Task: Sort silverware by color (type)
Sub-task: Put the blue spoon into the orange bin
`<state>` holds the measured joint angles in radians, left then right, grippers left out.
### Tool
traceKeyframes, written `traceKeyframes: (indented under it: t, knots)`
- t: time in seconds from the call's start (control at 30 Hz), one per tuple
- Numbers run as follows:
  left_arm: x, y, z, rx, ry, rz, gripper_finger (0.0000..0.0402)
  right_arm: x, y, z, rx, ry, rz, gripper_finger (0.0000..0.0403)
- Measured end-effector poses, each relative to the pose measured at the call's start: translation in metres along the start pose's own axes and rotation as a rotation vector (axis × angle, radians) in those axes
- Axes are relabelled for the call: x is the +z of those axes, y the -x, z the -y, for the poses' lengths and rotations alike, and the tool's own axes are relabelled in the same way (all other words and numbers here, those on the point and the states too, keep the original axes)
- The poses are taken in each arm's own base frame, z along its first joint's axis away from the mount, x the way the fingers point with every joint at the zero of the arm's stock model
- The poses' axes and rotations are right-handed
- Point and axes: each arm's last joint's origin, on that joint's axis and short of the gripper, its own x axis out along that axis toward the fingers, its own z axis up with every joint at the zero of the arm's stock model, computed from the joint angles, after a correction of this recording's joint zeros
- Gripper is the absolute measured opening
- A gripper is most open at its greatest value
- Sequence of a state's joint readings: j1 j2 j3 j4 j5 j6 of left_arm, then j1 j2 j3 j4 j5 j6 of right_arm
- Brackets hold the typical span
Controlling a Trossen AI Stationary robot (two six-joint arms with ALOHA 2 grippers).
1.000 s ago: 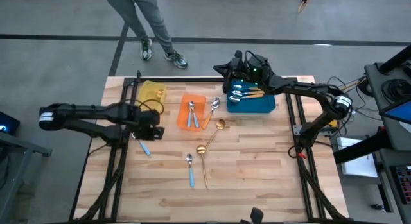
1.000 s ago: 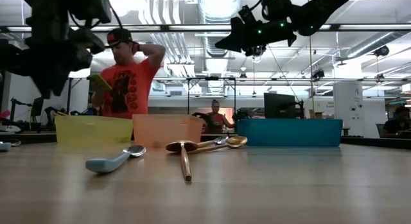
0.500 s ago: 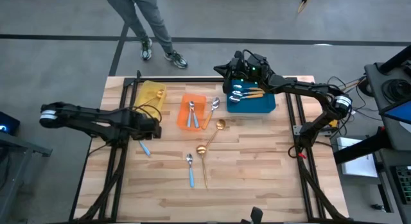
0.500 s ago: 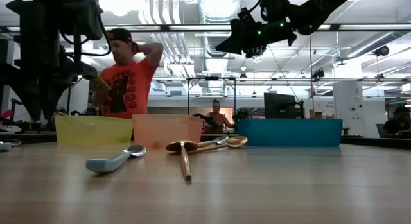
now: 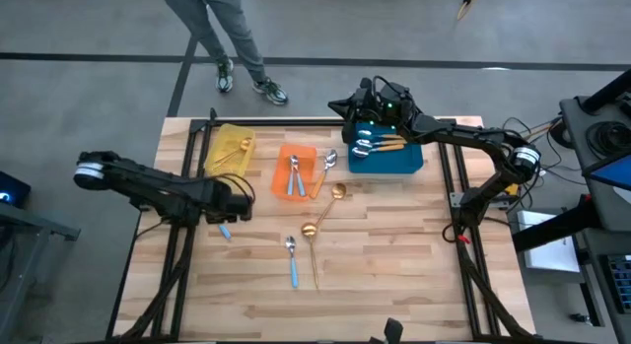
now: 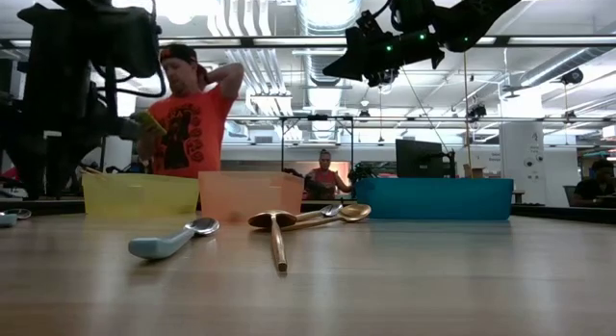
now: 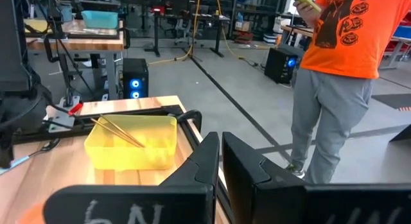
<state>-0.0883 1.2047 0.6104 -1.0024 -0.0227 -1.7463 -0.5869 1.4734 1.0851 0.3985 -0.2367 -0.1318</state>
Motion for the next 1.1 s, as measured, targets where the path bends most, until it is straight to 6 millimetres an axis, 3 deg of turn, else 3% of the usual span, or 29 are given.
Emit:
traceKeyframes:
  t: [0.3, 0.63, 1.1]
  knots:
    - [-0.032, -0.001, 0.009, 0.165, 0.057, 0.006, 0.0075, 0.000, 0.000, 0.000, 0.000, 0.002, -0.003, 0.0012]
    - [-0.028, -0.003, 0.006, 0.172, 0.117, 0.133, 0.0075, -0.003, 0.000, 0.000, 0.003, -0.003, -0.025, 0.0012]
    - [-0.030, -0.015, 0.010, 0.235, 0.212, 0.172, 0.0075, -0.004, 0.000, -0.001, 0.006, 0.021, -0.042, 0.0012]
